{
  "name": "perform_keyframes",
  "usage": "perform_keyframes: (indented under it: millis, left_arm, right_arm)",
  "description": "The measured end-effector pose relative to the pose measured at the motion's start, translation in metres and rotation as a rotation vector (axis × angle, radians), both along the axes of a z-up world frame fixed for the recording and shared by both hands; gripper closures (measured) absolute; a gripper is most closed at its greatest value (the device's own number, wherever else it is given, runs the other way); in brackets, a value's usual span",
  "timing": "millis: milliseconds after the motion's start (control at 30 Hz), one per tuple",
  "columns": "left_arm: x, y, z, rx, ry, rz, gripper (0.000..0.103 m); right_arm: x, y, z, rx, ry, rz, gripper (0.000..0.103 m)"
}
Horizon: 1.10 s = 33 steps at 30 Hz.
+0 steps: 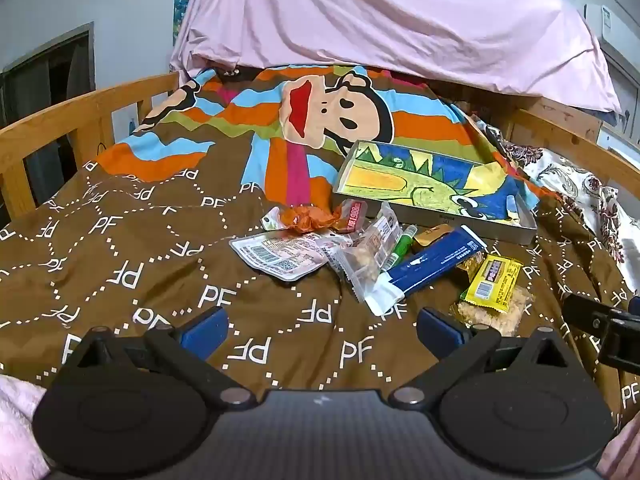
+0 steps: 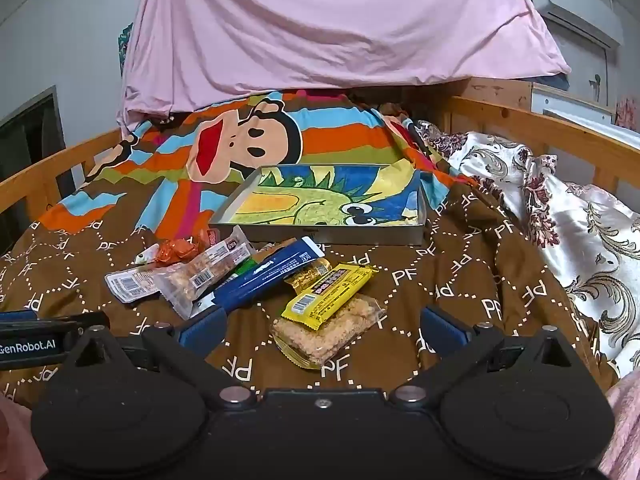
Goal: Organize snacks
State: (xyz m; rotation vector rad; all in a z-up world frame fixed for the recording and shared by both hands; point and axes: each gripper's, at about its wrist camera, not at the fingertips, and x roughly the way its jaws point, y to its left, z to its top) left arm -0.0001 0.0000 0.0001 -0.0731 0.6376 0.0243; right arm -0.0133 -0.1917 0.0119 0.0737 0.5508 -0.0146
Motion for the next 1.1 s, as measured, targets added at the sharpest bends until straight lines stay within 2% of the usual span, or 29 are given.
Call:
perform_keyframes:
  millis: [1100]
  left_arm:
    - [-0.0001, -0.0008, -0.0028, 0.028, 0.001, -0.004, 0.000]
  right_arm:
    - [0.0023, -0.0016, -0.0025, 0.012, 0.017, 0.002, 0.000]
